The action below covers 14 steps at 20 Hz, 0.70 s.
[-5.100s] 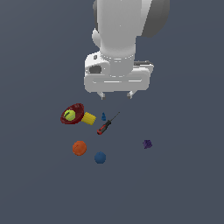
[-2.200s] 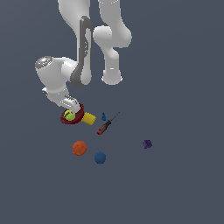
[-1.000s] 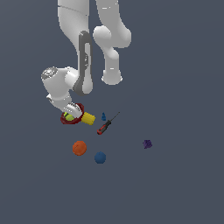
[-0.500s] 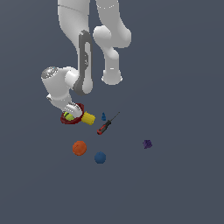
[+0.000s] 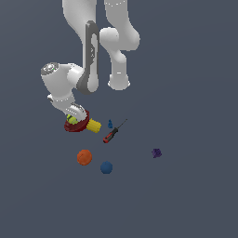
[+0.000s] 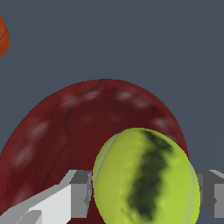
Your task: Pick up a designated object from a clutter of objects.
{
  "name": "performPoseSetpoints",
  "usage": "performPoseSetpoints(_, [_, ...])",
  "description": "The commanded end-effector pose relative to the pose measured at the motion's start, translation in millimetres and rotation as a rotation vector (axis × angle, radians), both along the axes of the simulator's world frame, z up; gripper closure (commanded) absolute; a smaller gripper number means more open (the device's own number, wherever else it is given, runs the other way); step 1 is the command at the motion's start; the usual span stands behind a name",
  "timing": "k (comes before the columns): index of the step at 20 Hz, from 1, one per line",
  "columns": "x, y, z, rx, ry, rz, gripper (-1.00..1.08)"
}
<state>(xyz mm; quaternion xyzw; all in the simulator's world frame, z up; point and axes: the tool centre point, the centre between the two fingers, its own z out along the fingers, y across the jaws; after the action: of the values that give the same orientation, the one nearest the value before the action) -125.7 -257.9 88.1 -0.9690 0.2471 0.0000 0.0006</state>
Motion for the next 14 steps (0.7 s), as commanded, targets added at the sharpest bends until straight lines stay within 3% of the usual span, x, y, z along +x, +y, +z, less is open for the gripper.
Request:
performPoseSetpoints(1, [-1,1,16,-0.001,-0.002,0.000,1.08])
performPoseSetpoints(14, [-13,11,132,-0.005,0.001,-0.002,1.08])
